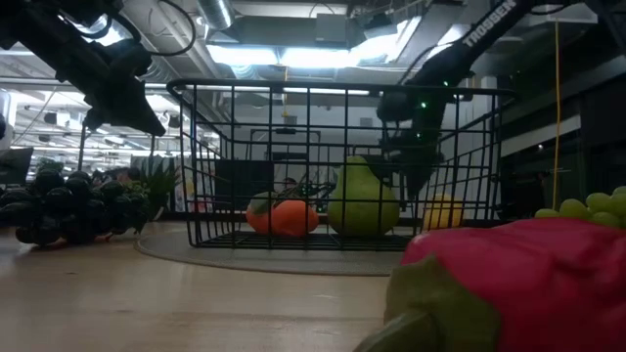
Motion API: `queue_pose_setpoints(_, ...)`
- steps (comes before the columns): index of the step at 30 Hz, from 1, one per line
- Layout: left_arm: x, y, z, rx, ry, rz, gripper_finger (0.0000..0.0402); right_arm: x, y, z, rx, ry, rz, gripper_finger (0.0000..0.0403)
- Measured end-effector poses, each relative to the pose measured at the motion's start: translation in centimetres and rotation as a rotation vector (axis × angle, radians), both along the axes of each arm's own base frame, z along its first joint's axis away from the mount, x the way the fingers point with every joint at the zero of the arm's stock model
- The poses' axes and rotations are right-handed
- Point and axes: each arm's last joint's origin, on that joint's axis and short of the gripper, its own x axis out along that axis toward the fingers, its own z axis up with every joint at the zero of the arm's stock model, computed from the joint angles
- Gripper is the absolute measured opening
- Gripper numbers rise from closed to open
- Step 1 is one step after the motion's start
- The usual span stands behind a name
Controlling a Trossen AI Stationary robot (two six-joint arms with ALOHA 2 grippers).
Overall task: Build produce basket
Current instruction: Put the yellow pear into the black wire basket
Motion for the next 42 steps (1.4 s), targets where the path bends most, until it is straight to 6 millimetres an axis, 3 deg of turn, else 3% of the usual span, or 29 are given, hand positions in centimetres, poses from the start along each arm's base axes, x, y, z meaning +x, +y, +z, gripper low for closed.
queue_pose_setpoints(6, 0.0, 0.0, 0.0, -0.013, -0.011, 0.011, 0.0000, -2.2, 0.6, -2.4, 0.033, 0.126, -0.085, 0.0021)
queue_pose_setpoints(12, 0.0, 0.0, 0.0, -0.021, -0.017, 0.016, 0.0000, -3.6, 1.8, -2.9, 0.134, 0.229, -0.210, 0.0004)
queue_pose_setpoints(17, 0.0, 0.0, 0.0, -0.019, -0.015, 0.015, 0.0000, -4.1, 2.5, -2.9, 0.186, 0.281, -0.253, 0.0013)
queue_pose_setpoints(22, 0.0, 0.0, 0.0, -0.017, -0.014, 0.014, 0.0000, -3.2, 3.5, -2.4, 0.241, 0.287, -0.189, 0.0004)
queue_pose_setpoints(28, 0.0, 0.0, 0.0, -0.016, -0.014, 0.014, 0.0000, -3.1, 5.9, -2.1, 0.360, 0.419, -0.088, 0.0016)
queue_pose_setpoints(34, 0.0, 0.1, 0.0, -0.004, -0.009, 0.036, 0.0000, -2.4, 8.7, -0.5, 0.355, 0.451, -0.018, 0.0004)
queue_pose_setpoints(42, 0.0, 0.1, 0.0, -0.004, -0.009, 0.036, 0.0000, -2.6, 10.0, 0.5, 0.391, 0.487, 0.049, 0.0058)
